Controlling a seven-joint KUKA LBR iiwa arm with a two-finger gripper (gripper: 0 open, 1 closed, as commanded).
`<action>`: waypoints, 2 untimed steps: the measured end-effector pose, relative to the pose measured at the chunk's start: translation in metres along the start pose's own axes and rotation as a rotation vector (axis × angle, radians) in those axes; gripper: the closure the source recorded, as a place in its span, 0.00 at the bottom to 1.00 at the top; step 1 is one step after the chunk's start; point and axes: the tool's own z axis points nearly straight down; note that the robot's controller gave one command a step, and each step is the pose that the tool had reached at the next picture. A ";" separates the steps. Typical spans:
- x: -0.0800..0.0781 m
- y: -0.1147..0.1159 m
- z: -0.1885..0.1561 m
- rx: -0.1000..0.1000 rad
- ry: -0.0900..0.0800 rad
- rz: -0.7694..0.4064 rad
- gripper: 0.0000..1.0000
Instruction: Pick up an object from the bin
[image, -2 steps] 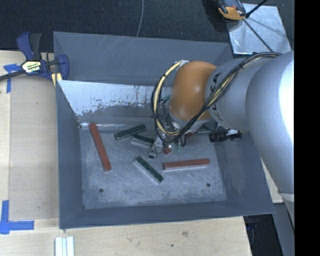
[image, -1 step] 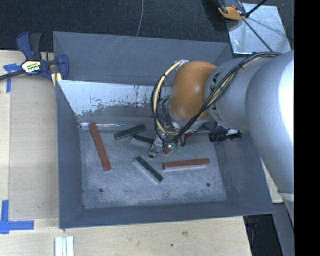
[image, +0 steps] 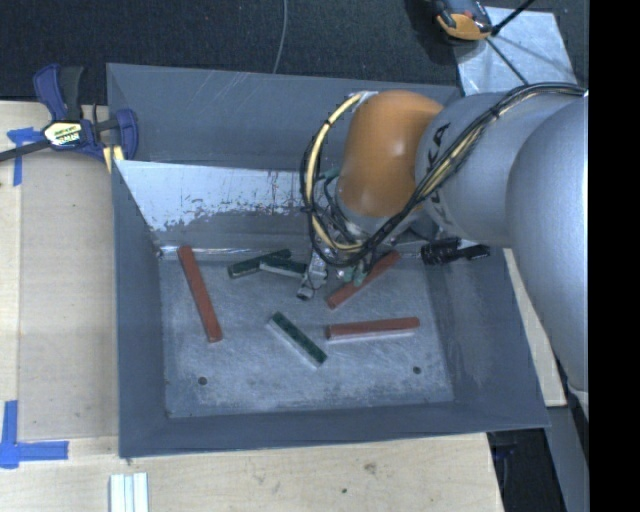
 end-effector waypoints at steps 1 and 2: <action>0.031 -0.009 -0.052 -0.001 -0.002 -0.002 1.00; -0.007 -0.001 -0.142 -0.003 -0.006 0.007 1.00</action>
Offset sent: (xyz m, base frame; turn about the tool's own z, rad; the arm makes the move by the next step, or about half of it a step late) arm 0.0062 -0.0025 0.1415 0.0103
